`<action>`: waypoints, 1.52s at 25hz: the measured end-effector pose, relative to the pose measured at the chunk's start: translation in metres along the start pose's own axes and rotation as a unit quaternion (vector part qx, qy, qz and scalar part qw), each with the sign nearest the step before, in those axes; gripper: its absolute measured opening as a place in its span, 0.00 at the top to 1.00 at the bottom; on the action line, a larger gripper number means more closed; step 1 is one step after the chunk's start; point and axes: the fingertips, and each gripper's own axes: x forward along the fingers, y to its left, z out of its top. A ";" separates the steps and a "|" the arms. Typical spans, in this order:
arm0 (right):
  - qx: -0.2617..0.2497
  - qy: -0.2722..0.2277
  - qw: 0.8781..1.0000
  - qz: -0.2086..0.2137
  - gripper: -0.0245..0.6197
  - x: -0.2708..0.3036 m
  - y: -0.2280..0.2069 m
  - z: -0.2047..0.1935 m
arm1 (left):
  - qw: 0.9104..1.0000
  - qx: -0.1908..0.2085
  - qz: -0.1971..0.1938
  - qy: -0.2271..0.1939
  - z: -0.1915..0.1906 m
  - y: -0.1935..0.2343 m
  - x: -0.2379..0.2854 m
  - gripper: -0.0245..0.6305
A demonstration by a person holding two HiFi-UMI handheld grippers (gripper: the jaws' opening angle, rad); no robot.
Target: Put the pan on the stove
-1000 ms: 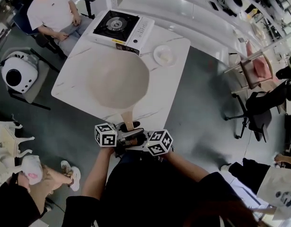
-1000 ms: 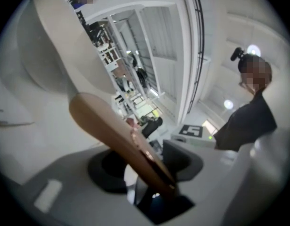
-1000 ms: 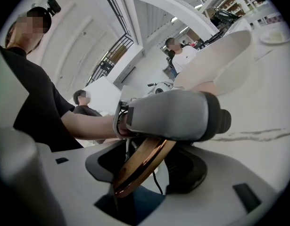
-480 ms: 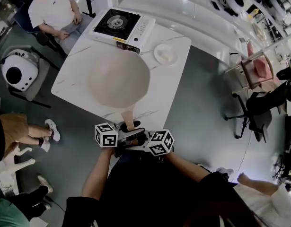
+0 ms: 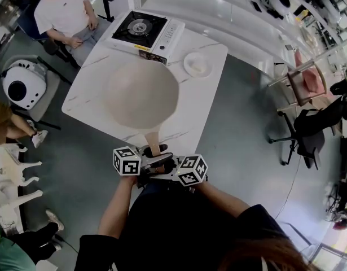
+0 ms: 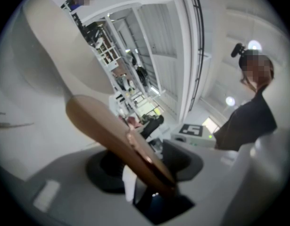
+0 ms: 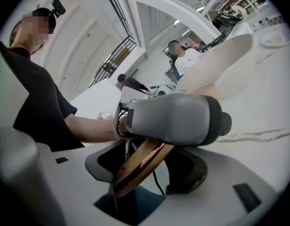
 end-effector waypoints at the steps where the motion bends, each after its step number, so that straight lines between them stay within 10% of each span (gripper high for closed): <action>1: 0.000 -0.001 1.000 0.001 0.58 0.000 0.001 0.001 | 1.000 -0.001 0.000 0.000 0.000 0.000 0.000 0.62; 38: -0.069 -0.019 0.997 0.020 0.58 -0.041 0.029 0.091 | 0.999 0.042 0.022 -0.018 0.093 -0.049 0.012 0.60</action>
